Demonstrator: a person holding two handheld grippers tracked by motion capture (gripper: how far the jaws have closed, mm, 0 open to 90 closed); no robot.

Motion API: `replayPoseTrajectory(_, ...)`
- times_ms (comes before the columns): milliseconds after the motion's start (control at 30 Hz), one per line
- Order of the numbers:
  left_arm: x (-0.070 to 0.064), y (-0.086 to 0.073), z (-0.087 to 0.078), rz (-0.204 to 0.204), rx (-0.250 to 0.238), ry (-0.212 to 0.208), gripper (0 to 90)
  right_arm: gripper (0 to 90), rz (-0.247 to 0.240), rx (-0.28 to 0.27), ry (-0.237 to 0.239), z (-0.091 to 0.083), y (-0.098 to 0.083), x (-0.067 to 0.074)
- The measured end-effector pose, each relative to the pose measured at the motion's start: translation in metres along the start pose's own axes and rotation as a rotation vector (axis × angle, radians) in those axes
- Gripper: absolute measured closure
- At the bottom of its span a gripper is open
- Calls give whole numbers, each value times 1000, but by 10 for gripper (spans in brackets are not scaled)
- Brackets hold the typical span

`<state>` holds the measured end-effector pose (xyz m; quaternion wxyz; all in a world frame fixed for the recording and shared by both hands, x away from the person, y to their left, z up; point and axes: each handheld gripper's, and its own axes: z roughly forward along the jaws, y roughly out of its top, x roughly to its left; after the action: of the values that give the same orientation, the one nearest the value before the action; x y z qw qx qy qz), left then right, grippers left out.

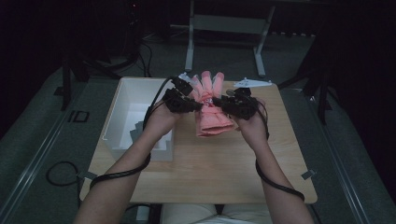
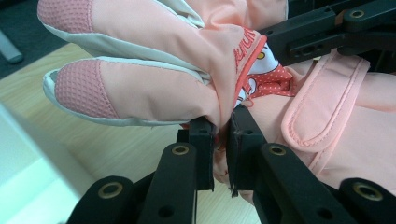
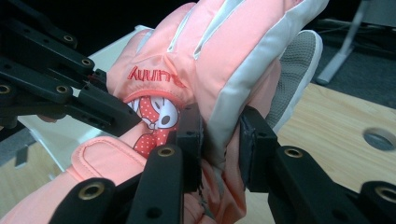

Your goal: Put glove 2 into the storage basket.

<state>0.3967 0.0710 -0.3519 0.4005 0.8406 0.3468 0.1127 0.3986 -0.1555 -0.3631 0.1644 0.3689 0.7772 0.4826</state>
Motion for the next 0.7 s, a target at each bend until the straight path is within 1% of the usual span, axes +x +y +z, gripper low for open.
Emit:
replayPoseTrajectory(100,4,-4,-10,-10,-2,12,817,727,-14,-1,10,4,7,9)
replayPoseTrajectory(133,4,-4,-10,-10,-2,12,817,727,-14,-1,10,4,7,9)
replayPoseTrajectory(167,7,-5,-17,-11,1,22,817,727,-22,0,16,7,9,12)
replayPoseTrajectory(200,10,-7,-24,-10,9,33,817,727,-30,-1,36,12,14,18)
replayPoseTrajectory(300,13,-8,-32,-15,14,47,817,727,-30,-4,48,16,18,24)
replayPoseTrajectory(367,17,-11,-38,-13,18,62,817,726,-39,-9,61,24,22,33)
replayPoseTrajectory(400,18,-12,-41,-17,18,67,817,726,-39,-9,61,24,22,33)
replayPoseTrajectory(433,22,-15,-46,-25,23,73,818,727,-46,-5,69,29,26,38)
replayPoseTrajectory(500,23,-17,-49,-29,22,79,818,727,-53,-5,77,34,28,43)
replayPoseTrajectory(533,24,-19,-52,-32,21,81,818,727,-53,-5,77,34,28,43)
replayPoseTrajectory(567,27,-22,-57,-35,25,89,818,727,-55,1,90,39,30,48)
replayPoseTrajectory(633,28,-24,-59,-33,30,91,818,727,-56,1,93,40,30,50)
replayPoseTrajectory(667,32,-27,-64,-40,30,97,818,727,-64,6,101,44,33,55)
replayPoseTrajectory(700,32,-27,-64,-40,30,97,818,727,-64,6,101,44,33,55)
